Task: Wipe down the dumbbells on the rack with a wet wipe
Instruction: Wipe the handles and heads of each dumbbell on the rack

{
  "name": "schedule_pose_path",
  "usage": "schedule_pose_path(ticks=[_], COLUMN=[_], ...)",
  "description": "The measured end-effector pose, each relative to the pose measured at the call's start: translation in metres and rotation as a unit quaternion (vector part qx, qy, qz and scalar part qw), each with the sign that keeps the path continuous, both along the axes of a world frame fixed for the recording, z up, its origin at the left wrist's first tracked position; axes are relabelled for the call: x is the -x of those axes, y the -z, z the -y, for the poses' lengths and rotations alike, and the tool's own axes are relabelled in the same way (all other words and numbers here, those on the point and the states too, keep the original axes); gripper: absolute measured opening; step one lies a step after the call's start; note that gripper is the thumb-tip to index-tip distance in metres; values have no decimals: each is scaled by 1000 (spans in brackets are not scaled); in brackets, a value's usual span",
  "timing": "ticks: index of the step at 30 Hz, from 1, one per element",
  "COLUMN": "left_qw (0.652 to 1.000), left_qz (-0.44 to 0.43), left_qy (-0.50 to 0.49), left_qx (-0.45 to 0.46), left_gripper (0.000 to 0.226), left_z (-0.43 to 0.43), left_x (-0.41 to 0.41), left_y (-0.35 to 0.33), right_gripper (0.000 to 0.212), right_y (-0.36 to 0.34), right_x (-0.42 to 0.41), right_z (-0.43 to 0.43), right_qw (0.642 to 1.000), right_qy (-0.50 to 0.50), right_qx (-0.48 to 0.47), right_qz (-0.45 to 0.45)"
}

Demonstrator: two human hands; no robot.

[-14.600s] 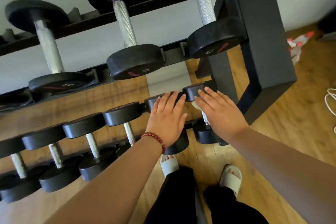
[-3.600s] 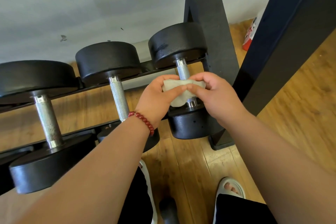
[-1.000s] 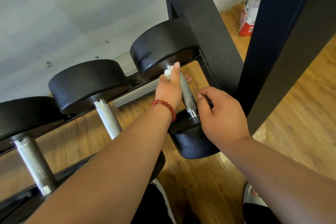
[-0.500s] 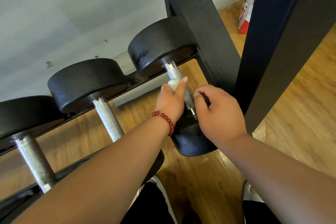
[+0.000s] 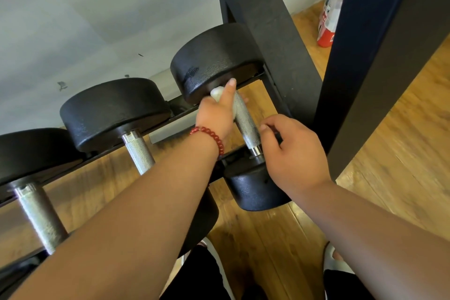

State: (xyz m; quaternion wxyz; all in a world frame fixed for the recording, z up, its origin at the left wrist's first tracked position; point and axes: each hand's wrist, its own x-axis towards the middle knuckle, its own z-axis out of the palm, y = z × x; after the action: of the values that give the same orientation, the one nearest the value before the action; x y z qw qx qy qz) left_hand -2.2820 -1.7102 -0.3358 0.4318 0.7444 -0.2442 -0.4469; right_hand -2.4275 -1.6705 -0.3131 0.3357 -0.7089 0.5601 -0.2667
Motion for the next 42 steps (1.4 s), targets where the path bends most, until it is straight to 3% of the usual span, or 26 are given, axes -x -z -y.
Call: schedule_pose_path(ticks=[2, 7, 14, 18, 21, 25, 30, 32, 34, 36, 38, 40, 42], left_qw=[999, 991, 992, 994, 995, 996, 985, 986, 989, 972, 981, 995, 995], left_qz=[-51, 16, -116, -67, -69, -94, 42, -18, -134, -230, -188, -68, -13], left_qy=[8, 117, 6, 90, 71, 7, 156, 156, 57, -53, -52, 51, 96], left_qx=[12, -57, 45, -6, -3, 10, -64, -53, -37, -17, -18, -45, -36], left_gripper=[43, 65, 24, 40, 66, 46, 55, 67, 84, 63, 44, 41, 28], left_z=[0, -31, 6, -22, -13, 5, -38, -34, -22, -15, -19, -34, -44], left_x=[7, 13, 5, 9, -2, 4, 15, 9, 7, 10, 8, 9, 9], left_y=[-1, 3, -4, 4, 1, -6, 5, 1, -4, -6, 0, 5, 8], right_gripper=[17, 17, 18, 21, 20, 19, 17, 14, 13, 13, 12, 12, 16], right_y=[1, 1, 1, 2, 1, 1, 1, 0, -1, -3, -3, -3, -2], right_x=[0, 0, 1, 1, 1, 0, 1, 2, 3, 5, 7, 9, 12], right_z=[0, -1, 0, 1, 0, 1, 0, -1, -1, -1, -1, -2, -3], right_qw=[1000, 1000, 1000, 1000, 1000, 1000, 1000, 999, 999, 999, 999, 998, 999], right_qy=[3, 1, 3, -1, -4, -1, -3, -3, -1, -8, -14, -16, -22], right_qx=[-2, -2, 2, 7, 8, 13, 10, 10, 5, 2, 17, 29, 30], right_qz=[2, 3, -13, -13, -3, -2, 27, 43, 45, 44, 47, 45, 20])
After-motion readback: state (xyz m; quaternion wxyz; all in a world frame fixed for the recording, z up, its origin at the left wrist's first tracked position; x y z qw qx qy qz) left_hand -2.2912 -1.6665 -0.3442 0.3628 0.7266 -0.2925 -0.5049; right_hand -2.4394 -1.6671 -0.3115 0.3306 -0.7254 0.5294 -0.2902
